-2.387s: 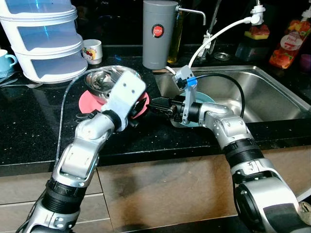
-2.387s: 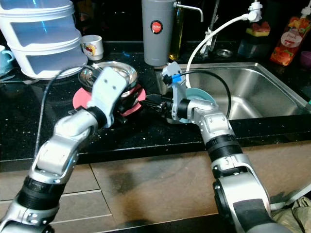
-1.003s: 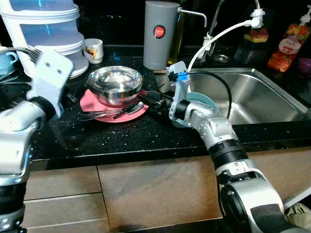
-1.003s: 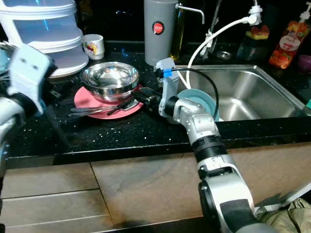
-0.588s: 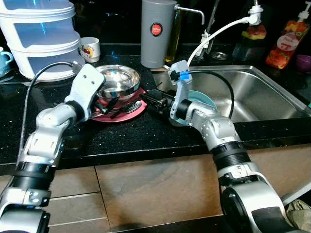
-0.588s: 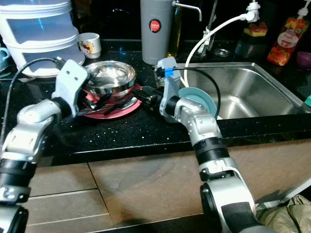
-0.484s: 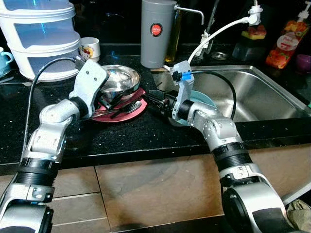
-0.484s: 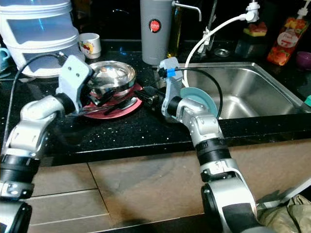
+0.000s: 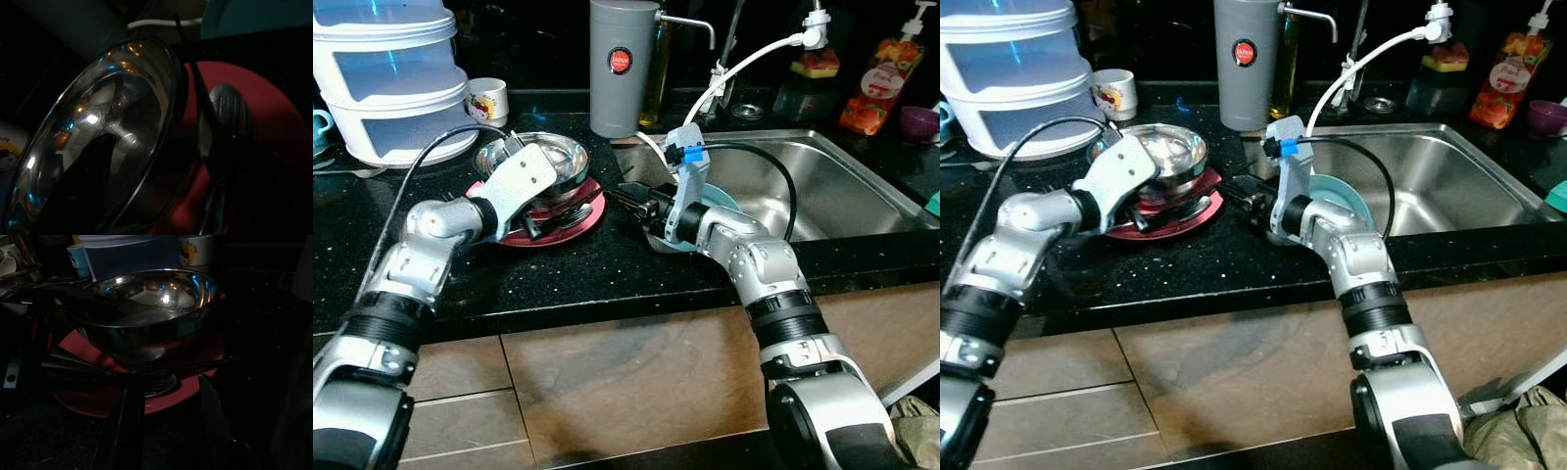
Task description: Kitchen organization
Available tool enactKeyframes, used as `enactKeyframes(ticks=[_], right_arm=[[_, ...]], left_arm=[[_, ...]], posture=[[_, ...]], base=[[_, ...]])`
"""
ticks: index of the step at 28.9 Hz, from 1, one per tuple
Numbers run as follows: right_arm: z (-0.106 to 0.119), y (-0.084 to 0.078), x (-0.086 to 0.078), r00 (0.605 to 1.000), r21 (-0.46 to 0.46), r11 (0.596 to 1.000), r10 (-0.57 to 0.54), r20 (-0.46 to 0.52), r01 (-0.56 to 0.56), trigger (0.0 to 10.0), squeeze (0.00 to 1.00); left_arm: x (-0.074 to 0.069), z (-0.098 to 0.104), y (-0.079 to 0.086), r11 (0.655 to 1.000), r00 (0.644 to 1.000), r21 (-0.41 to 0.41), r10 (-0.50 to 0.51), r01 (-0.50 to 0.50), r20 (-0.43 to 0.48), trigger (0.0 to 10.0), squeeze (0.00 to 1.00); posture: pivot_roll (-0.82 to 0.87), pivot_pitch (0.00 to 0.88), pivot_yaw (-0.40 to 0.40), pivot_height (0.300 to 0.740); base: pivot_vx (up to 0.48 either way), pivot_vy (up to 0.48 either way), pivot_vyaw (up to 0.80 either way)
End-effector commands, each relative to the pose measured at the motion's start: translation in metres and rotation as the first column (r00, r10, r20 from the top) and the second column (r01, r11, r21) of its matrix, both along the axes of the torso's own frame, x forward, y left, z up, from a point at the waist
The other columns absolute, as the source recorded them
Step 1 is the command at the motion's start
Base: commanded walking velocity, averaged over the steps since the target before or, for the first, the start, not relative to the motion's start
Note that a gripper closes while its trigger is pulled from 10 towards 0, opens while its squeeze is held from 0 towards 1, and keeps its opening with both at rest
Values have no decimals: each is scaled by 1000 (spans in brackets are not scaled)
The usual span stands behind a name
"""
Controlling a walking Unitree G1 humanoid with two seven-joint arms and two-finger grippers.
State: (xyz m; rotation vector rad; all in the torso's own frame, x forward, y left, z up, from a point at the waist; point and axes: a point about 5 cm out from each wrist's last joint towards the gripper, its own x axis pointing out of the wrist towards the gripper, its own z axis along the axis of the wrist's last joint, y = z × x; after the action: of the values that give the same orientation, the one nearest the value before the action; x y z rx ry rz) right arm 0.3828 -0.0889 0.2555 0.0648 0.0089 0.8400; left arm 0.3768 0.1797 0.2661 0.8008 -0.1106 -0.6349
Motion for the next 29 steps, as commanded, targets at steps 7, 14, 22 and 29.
enactKeyframes(ticks=[7, 14, 22, 29], right_arm=[[6, -2, 2, 1000, -2, 1000, -6, 8, 6, 10000, 0], [7, -3, 3, 1000, -13, 1000, -7, 8, 7, 10000, 0], [7, -4, 4, 1000, -19, 1000, -10, 6, 10, 10000, 0], [5, -2, 4, 1000, -16, 1000, -8, 1, 8, 10000, 0]], left_arm=[[8, 3, 10, 992, 999, 119, 46, -47, 8, 8510, 0], [8, -4, 15, 977, 998, 207, 56, -54, -6, 0, 0], [9, -3, 15, 972, 999, 230, 46, -47, 9, 0, 0], [7, 4, 13, 961, 995, 276, -2, -25, 99, 0, 0]], posture=[[93, 84, -45, 740], [94, 87, -49, 740], [95, 88, -50, 740], [97, 89, -48, 740]], base=[[0, 0, 0], [0, 0, 0], [0, 0, 0], [0, 0, 0]])
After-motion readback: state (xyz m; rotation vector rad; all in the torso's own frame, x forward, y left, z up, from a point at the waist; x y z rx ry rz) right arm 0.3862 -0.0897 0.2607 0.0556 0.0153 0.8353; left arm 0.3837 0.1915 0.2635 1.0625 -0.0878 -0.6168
